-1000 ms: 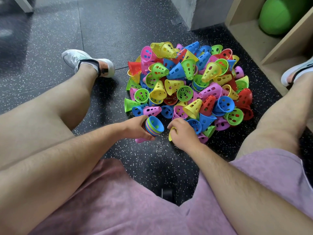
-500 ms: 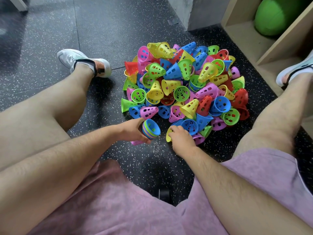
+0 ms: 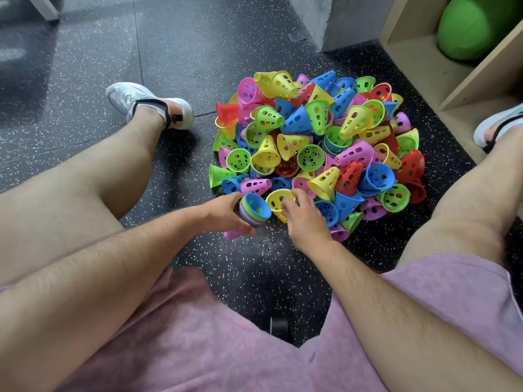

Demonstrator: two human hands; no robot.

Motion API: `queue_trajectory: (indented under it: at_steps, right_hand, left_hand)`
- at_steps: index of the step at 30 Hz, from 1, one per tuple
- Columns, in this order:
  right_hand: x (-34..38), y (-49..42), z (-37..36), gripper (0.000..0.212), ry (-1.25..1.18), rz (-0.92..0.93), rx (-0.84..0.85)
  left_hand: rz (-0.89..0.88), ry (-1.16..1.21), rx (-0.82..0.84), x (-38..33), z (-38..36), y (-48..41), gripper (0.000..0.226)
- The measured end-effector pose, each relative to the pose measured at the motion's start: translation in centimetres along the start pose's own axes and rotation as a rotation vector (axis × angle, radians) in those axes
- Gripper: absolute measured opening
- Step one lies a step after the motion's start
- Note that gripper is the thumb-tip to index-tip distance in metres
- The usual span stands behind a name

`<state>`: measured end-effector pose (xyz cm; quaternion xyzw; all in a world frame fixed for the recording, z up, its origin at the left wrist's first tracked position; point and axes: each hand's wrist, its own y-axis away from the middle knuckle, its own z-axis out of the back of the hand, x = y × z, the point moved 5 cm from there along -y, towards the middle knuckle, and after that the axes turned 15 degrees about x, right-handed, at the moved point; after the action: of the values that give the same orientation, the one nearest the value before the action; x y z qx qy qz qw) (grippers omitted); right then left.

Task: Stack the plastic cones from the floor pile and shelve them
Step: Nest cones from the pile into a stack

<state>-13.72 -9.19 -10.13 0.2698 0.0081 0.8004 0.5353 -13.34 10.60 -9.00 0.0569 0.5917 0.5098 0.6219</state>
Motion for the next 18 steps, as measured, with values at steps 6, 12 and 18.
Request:
queue_trajectory:
  at_steps: [6, 12, 18]
  right_hand:
    - [-0.1, -0.4, 2.4, 0.015, -0.356, -0.033, -0.225]
    - [1.8, 0.0, 3.3, 0.017, -0.462, 0.129, -0.264]
    - [3.4, 0.3, 2.7, 0.013, -0.445, 0.211, -0.218]
  left_hand:
    - [0.054, 0.035, -0.086, 0.9, 0.6, -0.2, 0.056]
    - [0.013, 0.051, -0.089, 0.4, 0.6, -0.2, 0.053]
    - [-0.06, 0.094, -0.118, -0.5, 0.7, 0.1, 0.044]
